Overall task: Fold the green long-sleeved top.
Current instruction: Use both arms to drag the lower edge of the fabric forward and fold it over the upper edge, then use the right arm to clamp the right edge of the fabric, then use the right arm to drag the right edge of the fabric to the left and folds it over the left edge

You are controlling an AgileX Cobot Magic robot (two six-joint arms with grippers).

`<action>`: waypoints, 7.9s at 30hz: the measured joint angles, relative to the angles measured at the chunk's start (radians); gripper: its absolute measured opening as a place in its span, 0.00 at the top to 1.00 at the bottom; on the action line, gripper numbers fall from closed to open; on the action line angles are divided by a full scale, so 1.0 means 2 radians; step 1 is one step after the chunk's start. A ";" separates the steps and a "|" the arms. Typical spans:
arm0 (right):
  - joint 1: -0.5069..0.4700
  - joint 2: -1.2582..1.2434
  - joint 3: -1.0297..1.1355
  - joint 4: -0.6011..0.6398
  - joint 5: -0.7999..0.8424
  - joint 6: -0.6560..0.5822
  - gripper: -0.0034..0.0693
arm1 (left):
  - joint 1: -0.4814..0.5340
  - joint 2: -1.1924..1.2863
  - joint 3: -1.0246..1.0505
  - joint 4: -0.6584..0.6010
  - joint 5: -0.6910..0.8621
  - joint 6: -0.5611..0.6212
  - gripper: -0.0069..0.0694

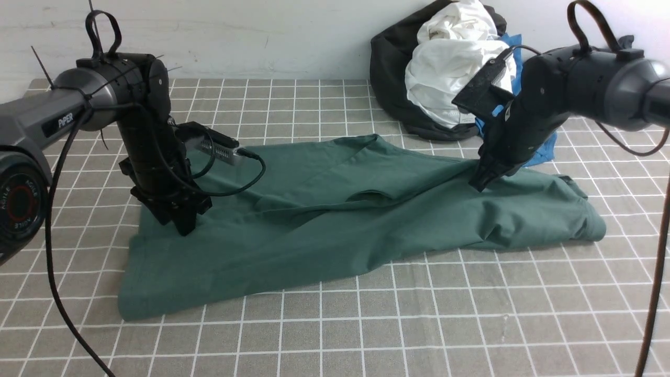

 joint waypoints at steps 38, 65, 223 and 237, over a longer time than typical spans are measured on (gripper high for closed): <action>0.000 -0.010 0.000 0.060 0.018 -0.024 0.96 | 0.017 -0.104 0.175 0.041 -0.125 -0.074 0.44; -0.004 -0.023 -0.004 -0.036 -0.048 -0.014 0.96 | 0.014 -0.129 0.114 0.064 -0.274 -0.098 0.91; 0.209 0.080 -0.256 0.045 0.130 0.226 0.30 | 0.023 -0.601 0.443 -0.173 -0.137 0.007 0.91; 0.212 0.160 -0.255 0.210 0.113 0.205 0.88 | 0.023 -0.774 0.534 -0.321 -0.260 0.213 0.91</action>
